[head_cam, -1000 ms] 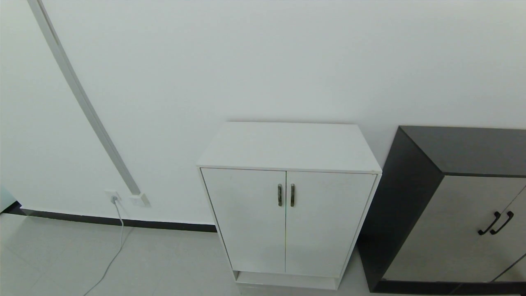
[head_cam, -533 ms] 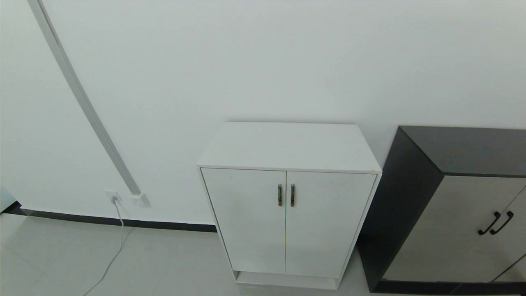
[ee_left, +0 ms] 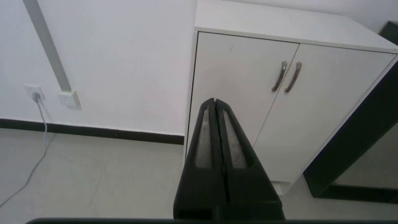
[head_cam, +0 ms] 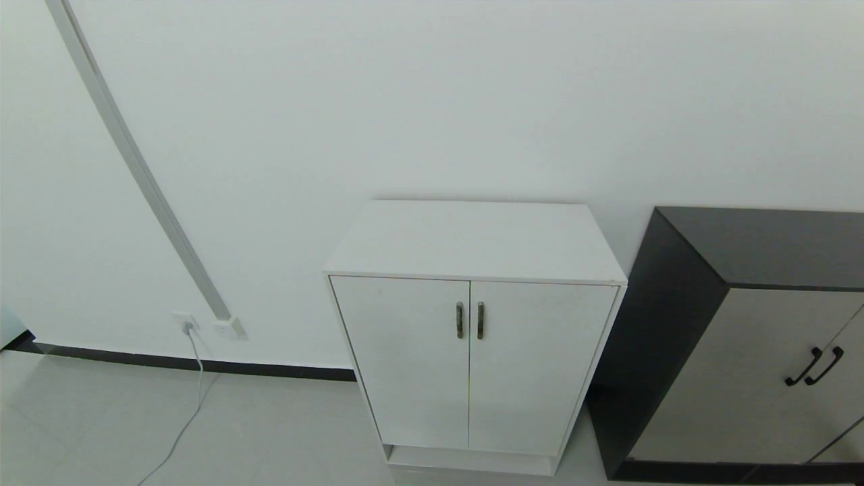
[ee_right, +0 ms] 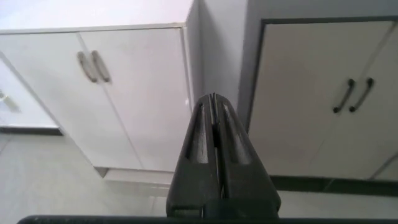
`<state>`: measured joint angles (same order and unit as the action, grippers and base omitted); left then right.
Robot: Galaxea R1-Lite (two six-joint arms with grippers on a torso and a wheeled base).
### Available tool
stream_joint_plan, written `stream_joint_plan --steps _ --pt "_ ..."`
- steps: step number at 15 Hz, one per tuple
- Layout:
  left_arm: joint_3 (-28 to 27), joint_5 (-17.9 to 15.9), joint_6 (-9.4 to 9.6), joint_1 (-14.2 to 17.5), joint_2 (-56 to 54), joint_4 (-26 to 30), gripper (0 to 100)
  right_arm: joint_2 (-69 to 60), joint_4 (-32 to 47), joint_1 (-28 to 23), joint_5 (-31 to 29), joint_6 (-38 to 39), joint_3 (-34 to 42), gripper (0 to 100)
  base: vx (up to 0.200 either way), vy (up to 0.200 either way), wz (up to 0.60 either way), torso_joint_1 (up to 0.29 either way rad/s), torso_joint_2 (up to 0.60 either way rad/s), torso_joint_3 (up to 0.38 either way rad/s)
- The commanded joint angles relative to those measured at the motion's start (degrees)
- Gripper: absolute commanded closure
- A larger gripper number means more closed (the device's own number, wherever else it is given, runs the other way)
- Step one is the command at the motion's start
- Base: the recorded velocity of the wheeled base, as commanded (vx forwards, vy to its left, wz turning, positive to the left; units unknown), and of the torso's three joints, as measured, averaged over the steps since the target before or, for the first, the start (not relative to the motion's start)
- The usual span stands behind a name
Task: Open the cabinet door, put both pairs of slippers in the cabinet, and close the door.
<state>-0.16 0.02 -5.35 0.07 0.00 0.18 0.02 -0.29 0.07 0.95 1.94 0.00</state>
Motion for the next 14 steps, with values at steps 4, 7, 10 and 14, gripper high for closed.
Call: stream_joint_plan --steps 4,7,10,14 --pt "0.0 0.1 -0.01 0.0 0.0 0.0 100 0.0 -0.1 0.0 -1.0 0.8 0.0 100 0.000 0.000 0.00 0.000 0.00 0.000" --pt "0.0 0.1 0.17 0.0 0.0 0.0 100 0.0 -0.1 0.0 -1.1 0.8 0.0 100 0.000 0.000 0.00 0.000 0.00 0.000" --pt "0.0 0.1 0.17 -0.1 0.0 0.0 100 0.0 -0.1 0.0 -1.0 0.6 0.0 100 0.000 0.000 0.00 0.000 0.00 0.000" --pt "0.0 0.1 0.17 -0.1 0.1 0.0 100 0.0 -0.1 0.0 -1.0 0.4 0.0 100 0.000 0.000 0.00 0.000 0.00 0.000"
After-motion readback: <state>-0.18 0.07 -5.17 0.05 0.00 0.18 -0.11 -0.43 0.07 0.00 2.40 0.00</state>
